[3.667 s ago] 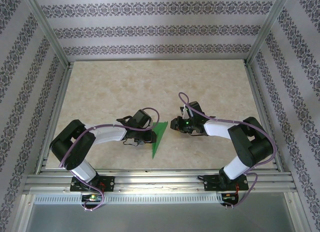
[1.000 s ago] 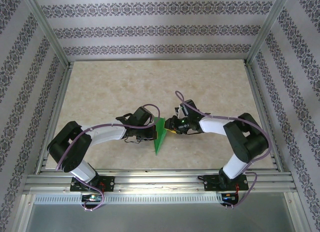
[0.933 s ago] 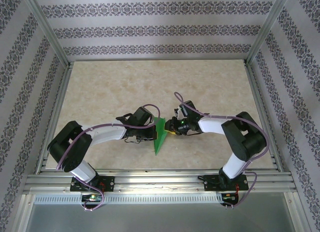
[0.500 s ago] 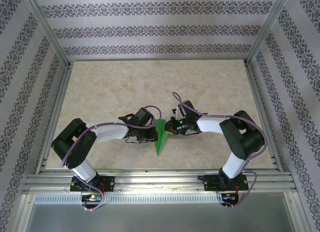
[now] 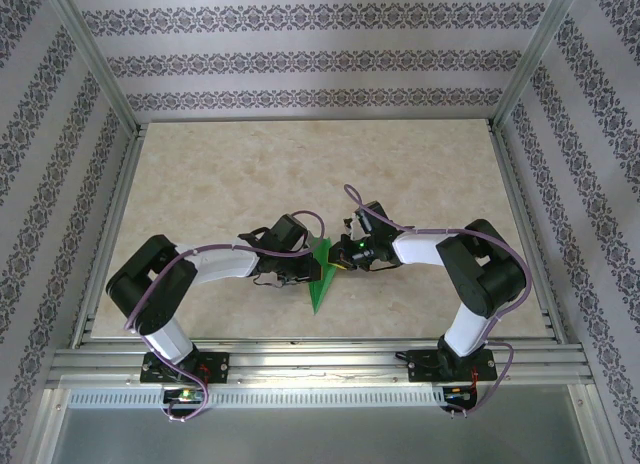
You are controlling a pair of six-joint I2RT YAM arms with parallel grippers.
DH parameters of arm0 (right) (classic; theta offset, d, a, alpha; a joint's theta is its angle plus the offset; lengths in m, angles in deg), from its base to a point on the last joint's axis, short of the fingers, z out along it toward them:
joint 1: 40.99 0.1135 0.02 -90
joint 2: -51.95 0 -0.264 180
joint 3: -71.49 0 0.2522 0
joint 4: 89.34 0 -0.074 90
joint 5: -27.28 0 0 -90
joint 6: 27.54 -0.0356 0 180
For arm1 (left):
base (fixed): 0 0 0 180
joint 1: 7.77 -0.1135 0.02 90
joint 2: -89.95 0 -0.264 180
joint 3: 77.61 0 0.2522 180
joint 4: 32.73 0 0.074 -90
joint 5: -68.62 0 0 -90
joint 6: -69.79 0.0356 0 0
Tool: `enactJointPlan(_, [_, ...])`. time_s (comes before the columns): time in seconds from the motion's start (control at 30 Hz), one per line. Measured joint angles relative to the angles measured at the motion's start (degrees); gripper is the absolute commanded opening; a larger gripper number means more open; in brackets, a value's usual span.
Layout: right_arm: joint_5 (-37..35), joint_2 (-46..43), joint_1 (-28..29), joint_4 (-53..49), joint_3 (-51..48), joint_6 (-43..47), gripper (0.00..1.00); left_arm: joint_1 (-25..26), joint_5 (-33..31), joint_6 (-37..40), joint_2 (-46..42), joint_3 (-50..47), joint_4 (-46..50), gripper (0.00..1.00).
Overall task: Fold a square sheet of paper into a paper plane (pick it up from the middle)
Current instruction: Move a paper plane to the center of the table.
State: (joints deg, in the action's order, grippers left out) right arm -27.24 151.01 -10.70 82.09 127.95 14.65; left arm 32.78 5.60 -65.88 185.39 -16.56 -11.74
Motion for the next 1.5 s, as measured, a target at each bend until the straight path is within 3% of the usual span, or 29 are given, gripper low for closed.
enactJointPlan(0.83, [0.02,0.7,0.0,1.05,0.0,-0.04,0.11,0.96,1.22,0.76,3.63,4.0,1.42,0.21])
enactJointPlan(1.13, [0.2,0.7,0.0,1.07,0.0,-0.04,0.11,1.51,-0.48,2.12,4.9,6.01,4.59,0.15])
enactJointPlan(1.27, [0.2,0.7,-0.02,1.05,0.0,-0.11,0.15,1.51,-1.16,2.45,5.05,6.6,6.16,0.07])
enactJointPlan(1.5, [0.07,-2.23,-1.14,0.83,-0.57,-0.04,0.25,1.86,-4.83,3.23,4.61,8.07,9.57,0.03])
